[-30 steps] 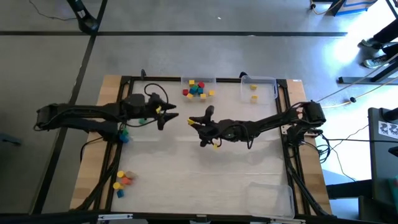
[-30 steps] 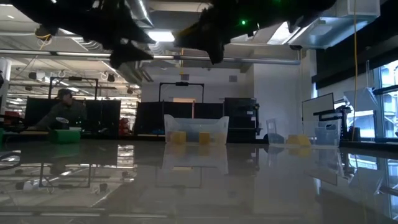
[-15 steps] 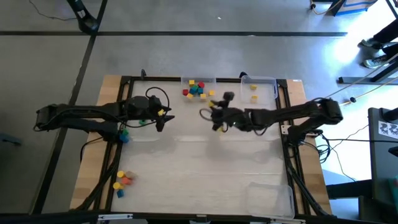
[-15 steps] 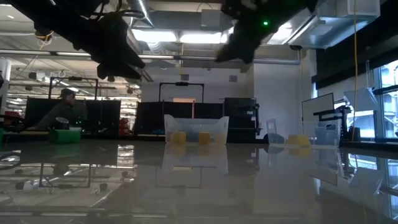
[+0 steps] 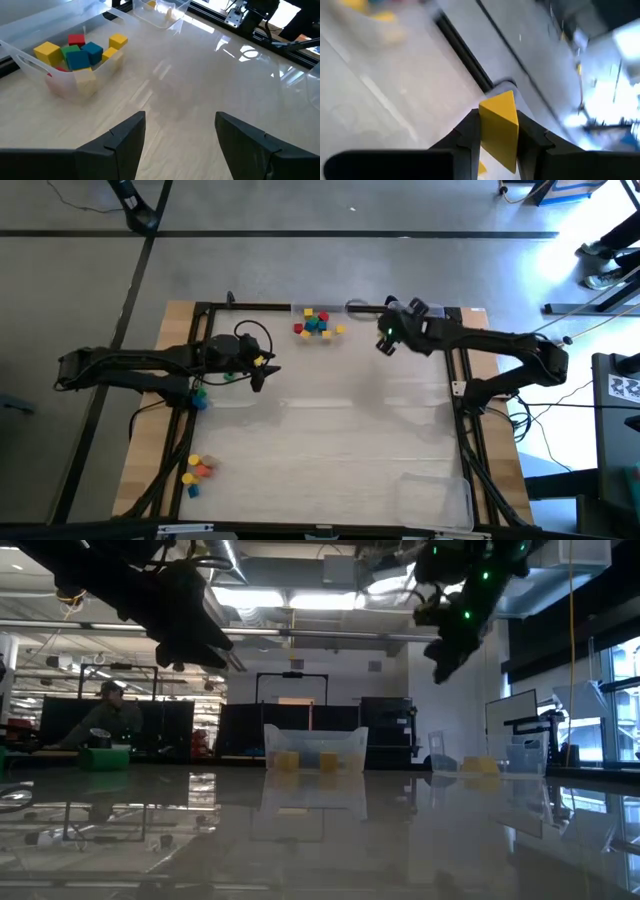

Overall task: Sort blocks by size
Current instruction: Put the triangle yellow block into the top right transparent bin, then put the triangle green block into the top right transparent bin

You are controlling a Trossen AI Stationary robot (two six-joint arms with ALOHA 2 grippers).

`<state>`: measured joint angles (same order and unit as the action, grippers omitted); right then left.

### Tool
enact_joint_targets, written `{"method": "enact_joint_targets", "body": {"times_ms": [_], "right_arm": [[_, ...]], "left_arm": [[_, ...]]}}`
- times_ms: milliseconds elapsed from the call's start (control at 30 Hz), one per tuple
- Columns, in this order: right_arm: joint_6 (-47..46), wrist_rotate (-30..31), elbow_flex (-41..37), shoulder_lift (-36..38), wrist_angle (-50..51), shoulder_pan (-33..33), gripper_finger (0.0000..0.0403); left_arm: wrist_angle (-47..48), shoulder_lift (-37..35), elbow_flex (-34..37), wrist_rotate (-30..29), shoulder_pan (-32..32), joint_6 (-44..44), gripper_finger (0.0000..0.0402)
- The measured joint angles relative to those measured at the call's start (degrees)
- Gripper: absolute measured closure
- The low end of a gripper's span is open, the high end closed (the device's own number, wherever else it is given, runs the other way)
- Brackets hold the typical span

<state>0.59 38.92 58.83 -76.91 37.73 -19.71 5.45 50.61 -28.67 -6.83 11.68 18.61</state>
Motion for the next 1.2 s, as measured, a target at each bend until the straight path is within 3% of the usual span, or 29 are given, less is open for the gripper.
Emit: {"method": "enact_joint_targets", "body": {"times_ms": [333, 500, 700, 967, 1200], "right_arm": [[-2.56, -17.50, -4.60, -0.21, -0.19, -18.41, 0.0314], [-3.97, -19.14, -7.57, -0.21, -1.81, -23.51, 0.0313], [-5.33, -20.58, -10.74, -0.21, -4.60, -25.85, 0.0288], [-5.07, -20.56, -11.89, -0.23, -7.87, -25.72, 0.0203], [-4.66, -29.90, -11.87, -0.21, -11.70, -25.11, 0.0164]], "left_arm": [[0.04, 0.00, 0.00, 0.00, 0.00, 0.00, 0.0176], [-0.04, 0.00, 0.00, 0.00, 0.00, 0.02, 0.0176], [-0.04, 0.02, 0.00, 0.00, 0.00, 0.02, 0.0176], [0.00, 0.04, 0.02, 0.00, 0.00, 0.38, 0.0176], [3.49, 0.07, 0.04, -0.04, 0.15, 1.95, 0.0176]]}}
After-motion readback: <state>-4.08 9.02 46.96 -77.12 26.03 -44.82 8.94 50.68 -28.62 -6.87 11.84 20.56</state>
